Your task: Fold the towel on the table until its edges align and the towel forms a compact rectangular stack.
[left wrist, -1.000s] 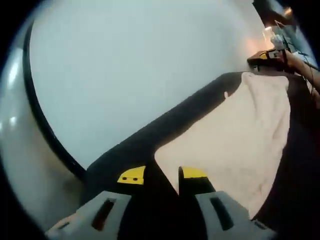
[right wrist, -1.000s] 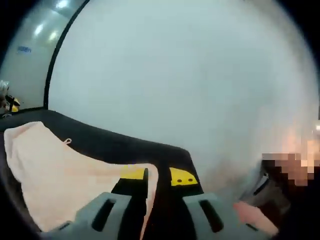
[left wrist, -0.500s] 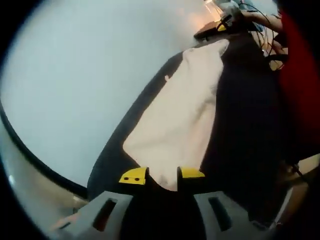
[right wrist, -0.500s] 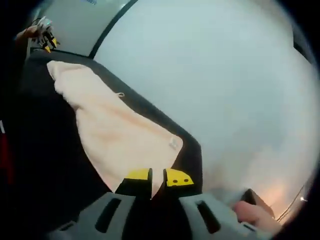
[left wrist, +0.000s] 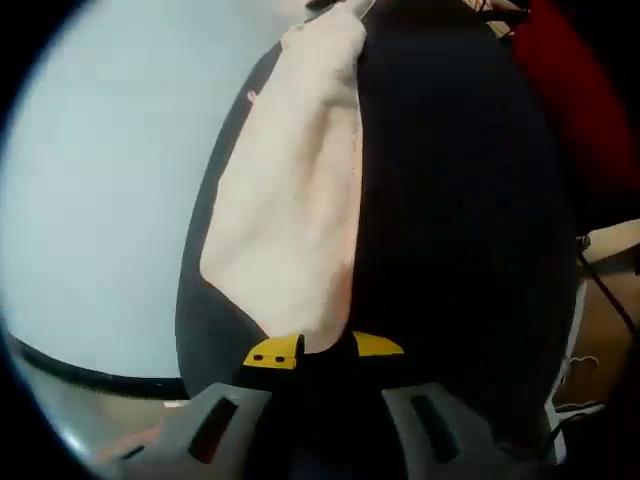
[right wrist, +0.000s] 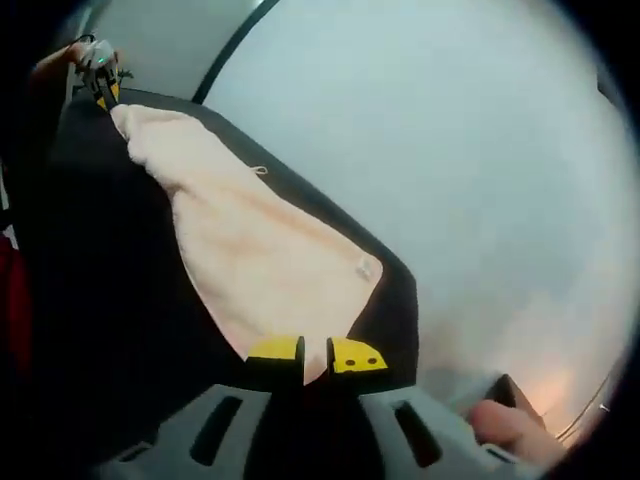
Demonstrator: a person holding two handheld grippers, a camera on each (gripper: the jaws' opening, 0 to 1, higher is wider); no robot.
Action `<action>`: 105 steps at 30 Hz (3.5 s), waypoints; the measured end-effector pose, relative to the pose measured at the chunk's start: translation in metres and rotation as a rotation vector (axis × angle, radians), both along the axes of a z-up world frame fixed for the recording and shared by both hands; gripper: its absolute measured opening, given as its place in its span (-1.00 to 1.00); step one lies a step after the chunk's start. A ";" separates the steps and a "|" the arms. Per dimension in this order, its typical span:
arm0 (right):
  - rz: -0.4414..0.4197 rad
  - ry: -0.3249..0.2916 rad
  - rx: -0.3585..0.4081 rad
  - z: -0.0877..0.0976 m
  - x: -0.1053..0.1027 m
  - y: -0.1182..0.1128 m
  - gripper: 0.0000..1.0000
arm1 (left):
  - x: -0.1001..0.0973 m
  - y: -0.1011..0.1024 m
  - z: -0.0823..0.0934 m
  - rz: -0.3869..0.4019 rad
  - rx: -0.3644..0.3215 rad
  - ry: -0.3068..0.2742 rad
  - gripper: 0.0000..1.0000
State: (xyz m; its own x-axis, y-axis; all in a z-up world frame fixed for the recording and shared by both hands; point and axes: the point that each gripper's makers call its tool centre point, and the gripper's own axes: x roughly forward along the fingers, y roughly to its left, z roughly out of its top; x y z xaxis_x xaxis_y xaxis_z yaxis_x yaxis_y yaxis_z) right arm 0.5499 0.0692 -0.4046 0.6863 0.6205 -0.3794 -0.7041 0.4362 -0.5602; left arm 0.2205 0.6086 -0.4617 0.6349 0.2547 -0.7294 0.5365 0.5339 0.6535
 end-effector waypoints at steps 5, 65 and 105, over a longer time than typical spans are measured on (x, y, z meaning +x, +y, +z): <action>0.016 0.007 -0.028 -0.002 -0.007 0.000 -0.86 | 0.006 0.002 -0.001 -0.007 -0.004 0.019 -0.69; 0.395 0.028 -0.470 0.002 -0.093 -0.065 -1.00 | -0.070 -0.052 0.110 -0.047 -0.388 -0.334 -1.00; 0.344 0.088 -0.547 -0.030 -0.081 -0.071 -1.00 | -0.053 -0.078 0.026 -0.157 -0.179 0.023 -1.00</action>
